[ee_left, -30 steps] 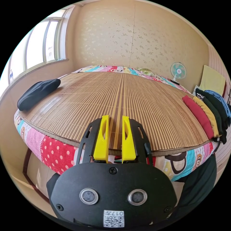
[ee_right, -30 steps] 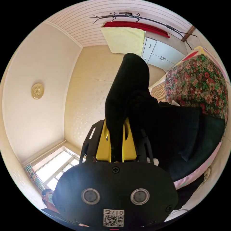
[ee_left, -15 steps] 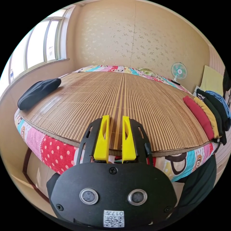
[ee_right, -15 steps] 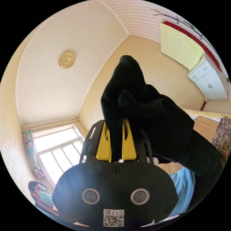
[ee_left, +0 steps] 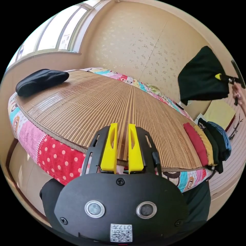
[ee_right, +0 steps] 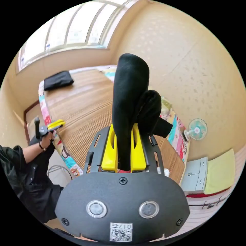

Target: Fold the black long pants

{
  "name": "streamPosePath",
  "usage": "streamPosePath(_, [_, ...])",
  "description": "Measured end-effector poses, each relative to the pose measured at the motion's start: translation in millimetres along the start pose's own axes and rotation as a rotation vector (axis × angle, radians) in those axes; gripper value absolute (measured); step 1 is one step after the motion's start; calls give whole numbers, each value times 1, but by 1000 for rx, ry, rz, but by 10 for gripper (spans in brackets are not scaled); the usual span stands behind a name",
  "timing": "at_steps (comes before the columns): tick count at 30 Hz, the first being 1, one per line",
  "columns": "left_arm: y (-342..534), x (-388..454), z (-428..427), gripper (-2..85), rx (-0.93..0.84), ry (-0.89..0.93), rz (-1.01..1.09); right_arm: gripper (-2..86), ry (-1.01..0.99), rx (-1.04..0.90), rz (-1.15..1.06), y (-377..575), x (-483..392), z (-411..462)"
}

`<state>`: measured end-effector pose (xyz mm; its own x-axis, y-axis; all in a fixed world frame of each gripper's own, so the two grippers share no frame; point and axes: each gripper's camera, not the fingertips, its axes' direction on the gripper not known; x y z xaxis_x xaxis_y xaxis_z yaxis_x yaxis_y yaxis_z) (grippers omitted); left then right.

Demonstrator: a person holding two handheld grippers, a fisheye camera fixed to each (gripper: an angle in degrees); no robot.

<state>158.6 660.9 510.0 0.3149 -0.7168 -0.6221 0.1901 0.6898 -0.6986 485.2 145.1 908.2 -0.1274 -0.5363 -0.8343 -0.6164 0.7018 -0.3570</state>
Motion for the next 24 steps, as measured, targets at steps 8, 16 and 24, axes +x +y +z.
streamPosePath(8, [-16, -37, -38, 103, 49, 219, -99, 34, -408, -71, 184, 29, -101, 205])
streamPosePath(16, [-58, -13, -27, 111, -17, 355, 54, 127, -601, 52, 551, 78, 29, 251])
streamPosePath(24, [-66, -5, -19, 121, -132, 372, 48, 85, -485, -81, 455, 48, 28, 321])
